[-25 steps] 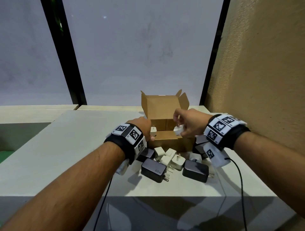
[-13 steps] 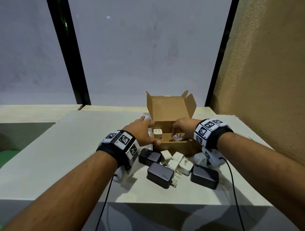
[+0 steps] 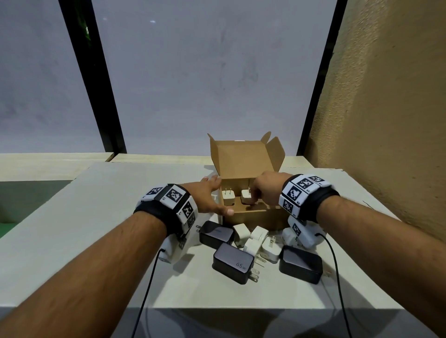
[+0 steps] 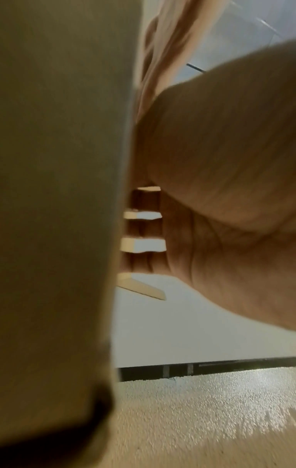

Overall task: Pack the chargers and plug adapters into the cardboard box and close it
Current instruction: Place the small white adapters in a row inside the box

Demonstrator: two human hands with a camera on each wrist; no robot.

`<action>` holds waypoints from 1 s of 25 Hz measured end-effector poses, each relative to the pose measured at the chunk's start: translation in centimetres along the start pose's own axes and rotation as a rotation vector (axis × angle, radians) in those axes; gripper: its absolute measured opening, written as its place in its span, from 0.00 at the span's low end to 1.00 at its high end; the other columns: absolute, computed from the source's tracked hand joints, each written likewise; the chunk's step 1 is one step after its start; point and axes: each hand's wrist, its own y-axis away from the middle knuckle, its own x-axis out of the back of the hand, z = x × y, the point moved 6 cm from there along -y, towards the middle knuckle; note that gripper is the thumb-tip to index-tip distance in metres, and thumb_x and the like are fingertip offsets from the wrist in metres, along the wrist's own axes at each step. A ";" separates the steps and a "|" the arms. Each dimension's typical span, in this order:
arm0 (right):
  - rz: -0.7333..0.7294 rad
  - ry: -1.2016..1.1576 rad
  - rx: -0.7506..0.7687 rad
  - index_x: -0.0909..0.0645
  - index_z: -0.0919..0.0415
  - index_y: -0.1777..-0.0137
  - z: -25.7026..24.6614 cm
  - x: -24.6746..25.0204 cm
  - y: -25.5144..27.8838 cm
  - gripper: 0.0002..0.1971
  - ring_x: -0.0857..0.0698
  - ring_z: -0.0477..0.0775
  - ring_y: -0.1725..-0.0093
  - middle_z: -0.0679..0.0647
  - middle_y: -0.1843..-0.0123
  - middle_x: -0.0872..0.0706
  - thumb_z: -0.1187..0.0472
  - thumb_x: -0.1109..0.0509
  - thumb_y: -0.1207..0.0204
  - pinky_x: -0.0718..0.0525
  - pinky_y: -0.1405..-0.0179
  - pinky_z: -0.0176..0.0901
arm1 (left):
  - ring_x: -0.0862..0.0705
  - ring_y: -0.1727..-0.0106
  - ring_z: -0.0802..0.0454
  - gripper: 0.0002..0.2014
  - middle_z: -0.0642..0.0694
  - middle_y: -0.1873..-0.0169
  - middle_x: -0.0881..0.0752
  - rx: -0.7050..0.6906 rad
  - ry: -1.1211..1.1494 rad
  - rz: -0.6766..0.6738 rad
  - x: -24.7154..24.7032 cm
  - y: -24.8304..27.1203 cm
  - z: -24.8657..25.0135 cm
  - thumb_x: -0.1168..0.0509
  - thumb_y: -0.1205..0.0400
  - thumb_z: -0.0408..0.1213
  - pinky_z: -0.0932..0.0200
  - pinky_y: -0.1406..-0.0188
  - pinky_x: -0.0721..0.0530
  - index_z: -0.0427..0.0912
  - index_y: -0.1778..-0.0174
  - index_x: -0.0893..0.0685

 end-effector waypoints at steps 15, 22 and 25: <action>-0.008 0.042 0.062 0.20 0.50 0.32 -1.2 -0.3 -1.3 0.23 0.19 0.56 0.36 0.53 0.34 0.17 0.67 0.30 0.26 0.18 0.40 0.48 | 0.47 0.15 0.47 0.57 0.53 0.15 0.60 -0.044 0.037 -0.047 -0.1 0.7 0.9 0.34 0.28 0.68 0.49 0.18 0.48 0.49 0.15 0.63; -0.075 0.115 0.083 0.26 0.50 0.24 -1.7 -0.8 -1.1 0.27 0.21 0.59 0.32 0.56 0.30 0.20 0.69 0.35 0.22 0.22 0.40 0.46 | 0.33 0.20 0.48 0.57 0.58 0.15 0.49 0.009 -0.096 0.133 0.2 1.4 1.5 0.34 0.34 0.74 0.46 0.26 0.29 0.53 0.14 0.52; -0.079 0.124 0.082 0.28 0.49 0.23 -1.6 -1.0 -1.1 0.28 0.23 0.59 0.31 0.56 0.29 0.22 0.70 0.36 0.22 0.23 0.39 0.47 | 0.29 0.22 0.48 0.57 0.59 0.16 0.46 0.020 -0.116 0.156 0.3 1.6 1.5 0.33 0.36 0.74 0.46 0.29 0.25 0.54 0.15 0.48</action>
